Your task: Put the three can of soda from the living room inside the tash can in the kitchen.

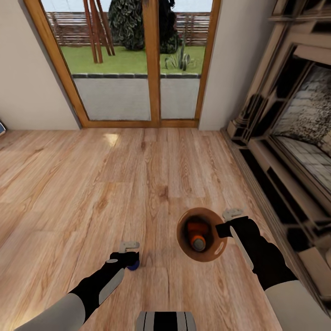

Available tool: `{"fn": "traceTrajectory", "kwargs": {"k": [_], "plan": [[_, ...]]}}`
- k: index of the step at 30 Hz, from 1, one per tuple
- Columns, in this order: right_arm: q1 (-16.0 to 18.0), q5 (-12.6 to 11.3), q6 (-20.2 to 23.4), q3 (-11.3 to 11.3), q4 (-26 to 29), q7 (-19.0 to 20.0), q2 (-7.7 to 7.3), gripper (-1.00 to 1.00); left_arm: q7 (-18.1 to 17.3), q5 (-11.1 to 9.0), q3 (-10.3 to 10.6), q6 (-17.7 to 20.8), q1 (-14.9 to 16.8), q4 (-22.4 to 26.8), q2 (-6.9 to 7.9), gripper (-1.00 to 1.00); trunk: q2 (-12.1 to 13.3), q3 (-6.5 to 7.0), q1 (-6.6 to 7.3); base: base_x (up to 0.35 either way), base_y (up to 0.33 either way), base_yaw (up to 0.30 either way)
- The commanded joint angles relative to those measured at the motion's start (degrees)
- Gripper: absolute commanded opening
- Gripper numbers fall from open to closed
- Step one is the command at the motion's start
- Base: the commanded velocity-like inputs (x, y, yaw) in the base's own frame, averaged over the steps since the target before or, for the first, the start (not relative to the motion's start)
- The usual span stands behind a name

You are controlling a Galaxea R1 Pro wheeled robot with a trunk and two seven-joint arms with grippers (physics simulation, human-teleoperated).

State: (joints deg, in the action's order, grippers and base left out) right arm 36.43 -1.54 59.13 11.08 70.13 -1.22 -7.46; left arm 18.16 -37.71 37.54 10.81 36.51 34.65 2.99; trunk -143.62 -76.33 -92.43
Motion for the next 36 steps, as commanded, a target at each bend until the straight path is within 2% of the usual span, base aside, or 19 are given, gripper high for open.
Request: {"fn": "traceTrajectory", "kwargs": {"k": [1,11,15,27,36], "plan": [[0.01,-0.32,-0.06,0.02,0.04,0.17,0.00,-1.00,-0.01,0.00,0.00,0.00,-0.01,-0.01,0.00,1.00,0.00,0.00,0.01,0.054,0.000,0.000],[0.08,-0.23,-0.14,-0.19,1.25,0.18,-0.16,-1.00,0.11,0.00,0.14,0.00,-0.04,0.02,-0.05,1.00,0.00,-0.02,0.01,0.105,0.000,0.000],[0.19,-0.22,0.38,-0.25,3.56,0.17,-0.18,-1.00,0.13,0.00,0.16,0.00,-0.04,0.01,-0.08,1.00,0.00,-0.02,0.01,0.022,0.000,0.000],[0.24,-0.22,0.60,-0.20,5.09,0.25,-0.19,-1.00,0.19,0.00,0.25,0.00,-0.04,-0.17,-0.09,1.00,0.00,-0.02,0.01,0.003,0.000,0.000],[2.06,-0.21,0.87,-0.27,7.68,0.25,-0.27,-1.00,0.31,0.00,0.17,0.04,-0.04,-0.37,-0.17,1.00,-0.12,-2.01,-0.23,0.000,0.000,0.000]]}}
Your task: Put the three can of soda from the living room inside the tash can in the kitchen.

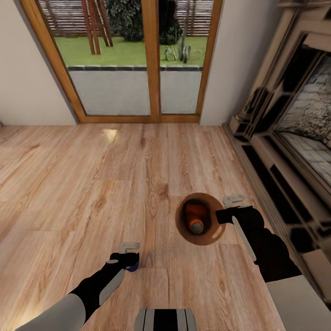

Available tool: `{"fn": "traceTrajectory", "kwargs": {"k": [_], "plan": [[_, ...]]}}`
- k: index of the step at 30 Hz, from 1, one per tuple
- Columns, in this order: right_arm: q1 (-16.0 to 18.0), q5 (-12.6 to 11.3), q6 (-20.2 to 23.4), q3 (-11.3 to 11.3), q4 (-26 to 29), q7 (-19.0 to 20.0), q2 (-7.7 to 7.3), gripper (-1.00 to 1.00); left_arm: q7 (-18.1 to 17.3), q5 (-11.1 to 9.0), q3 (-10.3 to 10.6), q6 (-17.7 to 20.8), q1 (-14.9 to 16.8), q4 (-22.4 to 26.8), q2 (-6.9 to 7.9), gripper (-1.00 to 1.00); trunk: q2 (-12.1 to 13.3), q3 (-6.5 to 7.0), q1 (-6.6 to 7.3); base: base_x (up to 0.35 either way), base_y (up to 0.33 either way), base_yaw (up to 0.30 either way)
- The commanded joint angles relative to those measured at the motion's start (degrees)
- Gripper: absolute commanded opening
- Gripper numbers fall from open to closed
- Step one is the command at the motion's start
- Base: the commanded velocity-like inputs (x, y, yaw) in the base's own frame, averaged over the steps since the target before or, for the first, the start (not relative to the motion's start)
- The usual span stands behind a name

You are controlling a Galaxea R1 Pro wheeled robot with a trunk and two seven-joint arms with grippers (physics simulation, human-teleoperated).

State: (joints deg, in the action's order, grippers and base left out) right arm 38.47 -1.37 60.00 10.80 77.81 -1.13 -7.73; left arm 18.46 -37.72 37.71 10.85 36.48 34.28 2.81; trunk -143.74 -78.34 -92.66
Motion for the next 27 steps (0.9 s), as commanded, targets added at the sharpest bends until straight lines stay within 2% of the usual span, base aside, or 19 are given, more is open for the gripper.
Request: {"fn": "traceTrajectory", "kwargs": {"k": [1,5,14,22,27], "plan": [[0.30,-0.35,0.00,0.01,0.12,0.16,0.00,-1.00,0.00,0.01,0.02,0.02,0.00,0.01,0.00,1.00,-0.02,-0.23,-0.02,0.000,0.000,0.000],[0.62,-0.29,0.00,0.05,0.26,0.16,0.00,-1.00,0.00,0.01,0.06,0.04,0.00,0.00,0.00,1.00,-0.07,-1.12,-0.12,0.000,0.000,0.000],[0.72,-0.22,0.00,0.10,0.32,0.16,0.00,-1.00,0.00,0.01,0.32,-0.03,0.00,0.02,0.00,1.00,-0.07,-1.12,-0.12,0.000,0.000,0.000],[0.73,-0.21,0.00,0.20,0.33,0.16,0.08,-1.00,0.02,0.01,0.34,-0.04,0.00,0.00,-0.02,1.00,-0.18,-2.89,-0.33,0.000,0.000,0.000],[0.66,-0.21,0.00,0.40,0.31,0.16,0.08,-1.00,0.04,0.01,0.39,-0.04,0.00,0.06,0.00,1.00,-0.18,-2.89,-0.33,0.000,0.000,0.000]]}}
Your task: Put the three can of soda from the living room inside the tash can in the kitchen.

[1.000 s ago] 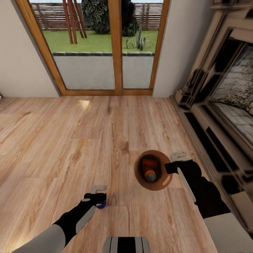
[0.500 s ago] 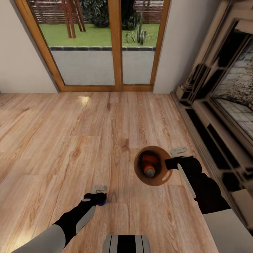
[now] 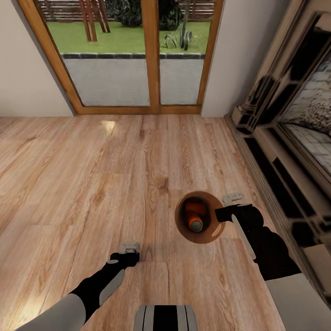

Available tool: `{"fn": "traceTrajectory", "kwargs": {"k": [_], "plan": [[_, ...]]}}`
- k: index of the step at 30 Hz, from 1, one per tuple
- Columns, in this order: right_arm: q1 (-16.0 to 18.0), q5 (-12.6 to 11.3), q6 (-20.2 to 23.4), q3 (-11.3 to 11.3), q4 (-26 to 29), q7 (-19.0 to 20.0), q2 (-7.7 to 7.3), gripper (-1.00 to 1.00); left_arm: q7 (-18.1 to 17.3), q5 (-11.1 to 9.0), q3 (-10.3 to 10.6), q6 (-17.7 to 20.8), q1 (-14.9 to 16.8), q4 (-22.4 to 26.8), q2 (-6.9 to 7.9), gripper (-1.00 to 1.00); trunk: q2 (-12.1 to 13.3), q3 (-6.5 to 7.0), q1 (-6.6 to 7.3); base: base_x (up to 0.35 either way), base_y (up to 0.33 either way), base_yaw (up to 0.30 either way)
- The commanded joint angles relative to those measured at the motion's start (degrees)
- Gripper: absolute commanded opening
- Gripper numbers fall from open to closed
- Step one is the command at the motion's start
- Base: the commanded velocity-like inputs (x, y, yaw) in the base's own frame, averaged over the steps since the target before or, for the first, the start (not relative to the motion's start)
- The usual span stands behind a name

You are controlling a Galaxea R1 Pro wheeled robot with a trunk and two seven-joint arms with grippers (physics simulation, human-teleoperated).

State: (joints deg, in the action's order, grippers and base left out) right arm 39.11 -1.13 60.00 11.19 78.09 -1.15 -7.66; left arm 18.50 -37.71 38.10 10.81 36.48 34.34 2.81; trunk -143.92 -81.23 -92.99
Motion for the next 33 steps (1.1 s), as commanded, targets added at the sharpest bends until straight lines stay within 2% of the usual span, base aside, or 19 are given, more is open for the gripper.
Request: {"fn": "traceTrajectory", "kwargs": {"k": [1,18,28,33], "plan": [[0.02,-0.46,0.00,0.06,0.01,0.18,0.01,-1.00,0.00,0.00,0.02,0.00,0.00,0.02,0.00,1.00,0.00,0.01,0.01,0.000,0.000,0.000],[0.00,-0.46,0.00,0.38,-0.05,0.18,0.01,-1.00,-0.04,0.00,0.04,0.00,0.00,0.19,0.00,1.00,0.00,0.01,0.01,0.063,0.000,0.000],[0.00,-0.46,0.00,0.46,-0.09,0.18,0.01,-1.00,-0.04,0.01,0.05,0.00,0.00,0.11,0.00,1.00,-0.14,-2.21,-0.25,0.001,0.000,0.000],[-0.06,-0.46,0.00,0.45,-0.12,0.18,-0.03,-1.00,-0.04,0.00,0.05,0.00,0.00,0.14,0.00,1.00,-0.14,-2.21,-0.25,0.000,0.000,0.000]]}}
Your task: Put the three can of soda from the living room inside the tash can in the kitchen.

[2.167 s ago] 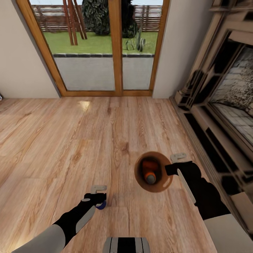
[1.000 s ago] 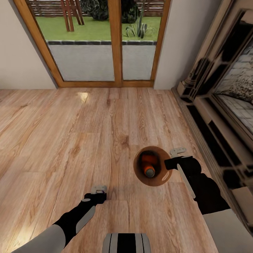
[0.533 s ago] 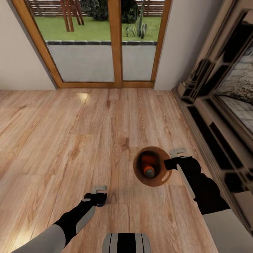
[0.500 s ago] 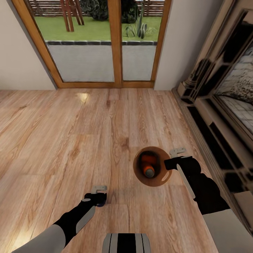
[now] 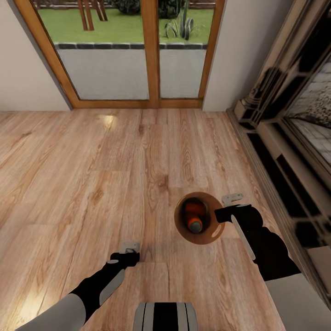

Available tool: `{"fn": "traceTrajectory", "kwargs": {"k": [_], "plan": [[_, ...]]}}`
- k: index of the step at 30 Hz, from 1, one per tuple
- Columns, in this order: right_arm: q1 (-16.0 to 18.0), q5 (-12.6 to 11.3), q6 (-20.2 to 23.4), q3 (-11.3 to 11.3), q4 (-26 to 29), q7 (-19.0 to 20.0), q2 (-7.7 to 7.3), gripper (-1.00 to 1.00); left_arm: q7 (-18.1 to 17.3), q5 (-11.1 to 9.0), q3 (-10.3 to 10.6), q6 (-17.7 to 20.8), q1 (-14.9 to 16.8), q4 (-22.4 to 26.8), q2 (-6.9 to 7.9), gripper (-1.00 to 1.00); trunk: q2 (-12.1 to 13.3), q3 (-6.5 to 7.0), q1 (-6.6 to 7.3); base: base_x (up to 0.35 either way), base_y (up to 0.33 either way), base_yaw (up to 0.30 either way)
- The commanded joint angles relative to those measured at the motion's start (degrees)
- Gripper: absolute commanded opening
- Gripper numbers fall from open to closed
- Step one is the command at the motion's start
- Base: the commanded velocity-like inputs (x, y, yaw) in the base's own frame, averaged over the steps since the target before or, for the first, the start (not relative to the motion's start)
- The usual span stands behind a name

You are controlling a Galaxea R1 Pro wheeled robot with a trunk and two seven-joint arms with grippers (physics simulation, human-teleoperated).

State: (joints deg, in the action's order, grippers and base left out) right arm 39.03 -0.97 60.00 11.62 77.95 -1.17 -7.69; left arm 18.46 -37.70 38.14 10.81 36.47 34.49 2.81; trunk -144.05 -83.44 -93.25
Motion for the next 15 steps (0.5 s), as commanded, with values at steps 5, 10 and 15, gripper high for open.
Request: {"fn": "traceTrajectory", "kwargs": {"k": [5,10,15], "plan": [[0.00,-0.61,0.00,0.05,0.01,0.20,0.02,-1.00,0.00,0.00,0.02,0.00,0.00,0.04,0.00,1.00,0.00,0.00,0.01,0.000,0.000,0.000],[0.00,-0.61,0.00,0.07,0.01,0.20,0.04,-1.00,0.00,0.00,0.06,0.00,0.00,0.05,0.00,1.00,0.00,0.00,0.01,0.000,0.000,0.000],[0.00,-0.61,0.00,0.07,0.01,0.20,0.20,-1.00,0.00,0.00,-0.11,0.00,0.00,0.05,0.00,1.00,0.00,0.00,0.01,0.000,0.000,0.000]]}}
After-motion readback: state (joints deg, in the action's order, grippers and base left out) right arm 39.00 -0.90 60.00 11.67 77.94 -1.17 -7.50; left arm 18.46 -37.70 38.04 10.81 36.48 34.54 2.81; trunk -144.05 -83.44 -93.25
